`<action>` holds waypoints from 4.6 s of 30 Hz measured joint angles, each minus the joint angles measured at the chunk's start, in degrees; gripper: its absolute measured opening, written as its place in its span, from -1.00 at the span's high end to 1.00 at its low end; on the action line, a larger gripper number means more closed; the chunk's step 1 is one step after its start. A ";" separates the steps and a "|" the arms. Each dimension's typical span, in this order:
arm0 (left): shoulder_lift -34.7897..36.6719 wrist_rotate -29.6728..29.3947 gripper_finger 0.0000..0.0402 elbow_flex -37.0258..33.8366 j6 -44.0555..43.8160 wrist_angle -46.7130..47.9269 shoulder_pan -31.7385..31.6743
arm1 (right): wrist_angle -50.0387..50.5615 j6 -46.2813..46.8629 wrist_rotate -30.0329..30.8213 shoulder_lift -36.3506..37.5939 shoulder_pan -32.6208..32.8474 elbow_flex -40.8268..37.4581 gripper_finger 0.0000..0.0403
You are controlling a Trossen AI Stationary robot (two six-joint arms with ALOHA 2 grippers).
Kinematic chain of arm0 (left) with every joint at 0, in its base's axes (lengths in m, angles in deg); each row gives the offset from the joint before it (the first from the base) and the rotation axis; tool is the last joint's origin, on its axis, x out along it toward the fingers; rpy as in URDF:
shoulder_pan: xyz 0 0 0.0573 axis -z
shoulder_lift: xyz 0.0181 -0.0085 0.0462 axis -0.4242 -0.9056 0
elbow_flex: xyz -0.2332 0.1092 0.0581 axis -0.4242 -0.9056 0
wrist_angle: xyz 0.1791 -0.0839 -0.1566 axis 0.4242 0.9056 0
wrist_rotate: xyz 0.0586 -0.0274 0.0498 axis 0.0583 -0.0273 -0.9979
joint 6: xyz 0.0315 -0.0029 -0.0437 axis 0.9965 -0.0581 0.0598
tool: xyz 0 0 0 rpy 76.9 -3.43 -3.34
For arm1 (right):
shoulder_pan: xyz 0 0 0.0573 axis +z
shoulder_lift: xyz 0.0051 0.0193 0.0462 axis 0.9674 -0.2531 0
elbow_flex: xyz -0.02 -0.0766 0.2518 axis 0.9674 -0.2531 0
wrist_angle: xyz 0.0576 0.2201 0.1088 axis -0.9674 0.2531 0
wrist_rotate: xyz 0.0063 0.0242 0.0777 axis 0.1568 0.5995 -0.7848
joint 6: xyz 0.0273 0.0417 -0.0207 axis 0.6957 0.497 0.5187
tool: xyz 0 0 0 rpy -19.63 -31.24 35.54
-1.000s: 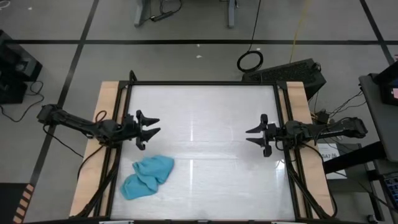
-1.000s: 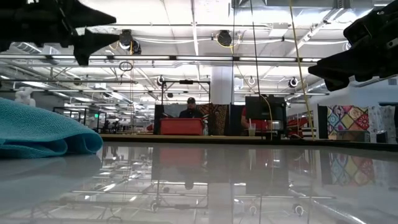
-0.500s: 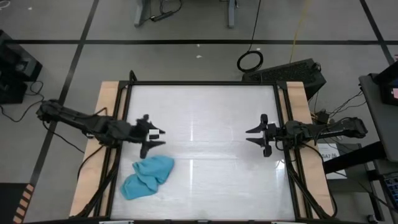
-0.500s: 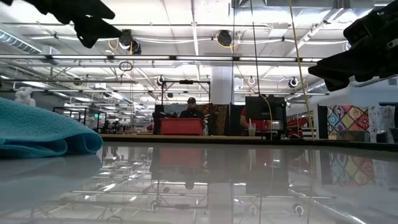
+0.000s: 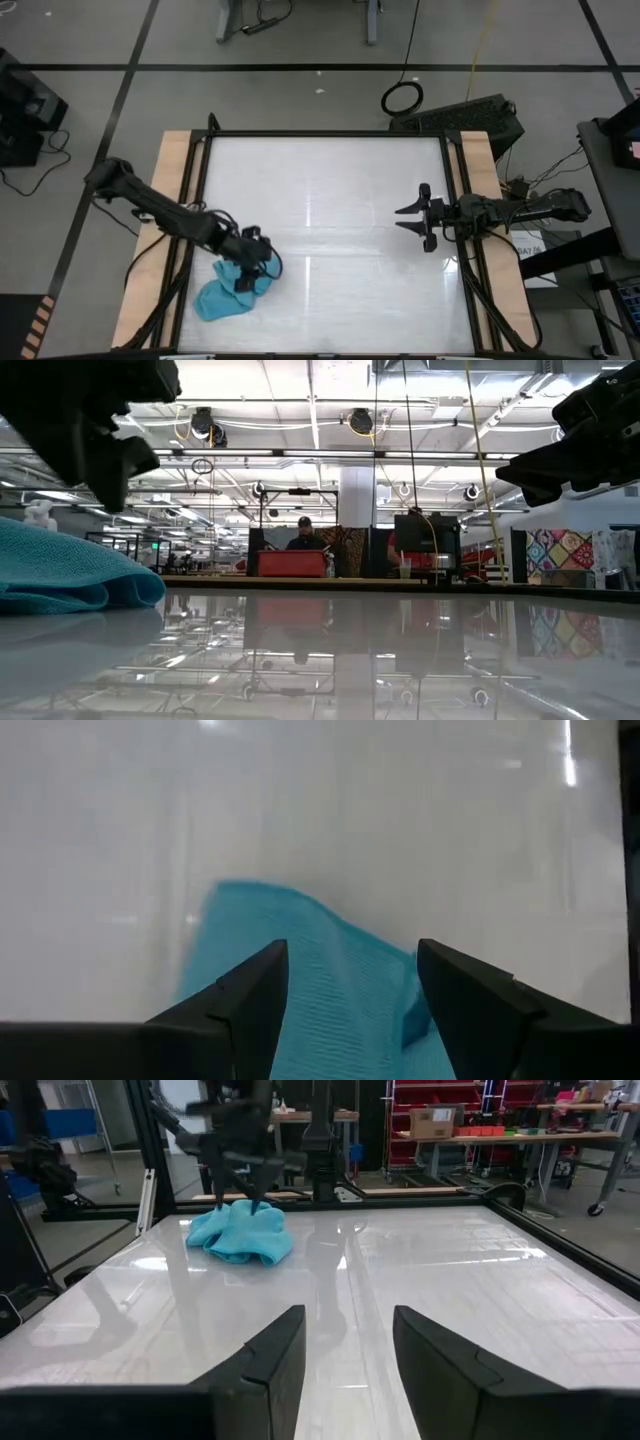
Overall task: Roll towel
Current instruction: Roll the blue microfiber cloth
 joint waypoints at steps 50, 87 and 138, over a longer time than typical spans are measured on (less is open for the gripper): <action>-9.65 -23.88 0.99 41.54 37.44 6.23 -2.75 | -3.28 0.01 0.01 0.00 0.01 0.00 0.29; -17.32 -33.46 0.99 41.30 32.57 12.61 -10.35 | -30.15 11.73 4.04 -42.37 5.43 -0.02 -0.28; -16.76 -33.45 0.99 41.36 32.45 14.25 -9.42 | -28.64 8.39 0.75 -84.80 6.18 24.56 0.98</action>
